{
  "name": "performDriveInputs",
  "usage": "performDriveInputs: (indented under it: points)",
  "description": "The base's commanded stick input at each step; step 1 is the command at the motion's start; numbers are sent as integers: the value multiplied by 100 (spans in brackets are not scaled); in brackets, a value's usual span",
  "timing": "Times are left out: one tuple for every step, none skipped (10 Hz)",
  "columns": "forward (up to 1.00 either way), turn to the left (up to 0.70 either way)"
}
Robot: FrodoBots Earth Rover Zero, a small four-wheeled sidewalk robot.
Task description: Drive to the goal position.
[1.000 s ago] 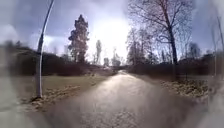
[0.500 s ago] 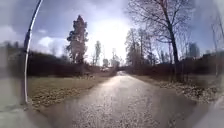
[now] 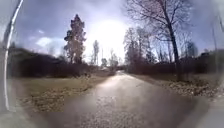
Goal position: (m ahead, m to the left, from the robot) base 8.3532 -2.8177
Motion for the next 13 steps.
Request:
performDriveInputs:
  points:
    - [85,2]
    - [85,2]
    - [85,2]
    - [85,2]
    - [85,2]
    - [85,1]
    - [85,0]
    - [85,0]
    - [85,0]
    - [85,0]
    - [85,0]
    - [85,0]
    - [85,0]
